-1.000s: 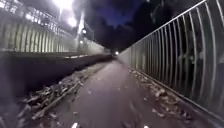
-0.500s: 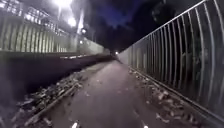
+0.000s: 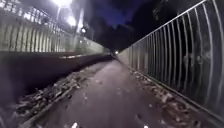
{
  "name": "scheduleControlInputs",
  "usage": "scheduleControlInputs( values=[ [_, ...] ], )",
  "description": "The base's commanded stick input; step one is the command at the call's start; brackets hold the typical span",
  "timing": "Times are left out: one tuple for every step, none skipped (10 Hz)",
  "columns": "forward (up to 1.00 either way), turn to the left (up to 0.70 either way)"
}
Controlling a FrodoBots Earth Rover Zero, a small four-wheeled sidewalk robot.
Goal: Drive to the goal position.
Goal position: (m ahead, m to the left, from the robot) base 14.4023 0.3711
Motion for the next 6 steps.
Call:
scheduleControlInputs(
  values=[
    [0.30,0.01],
    [0.30,0.01],
    [0.30,0.01],
    [0.30,0.01],
    [0.30,0.01],
    [0.30,0.01]
  ],
)
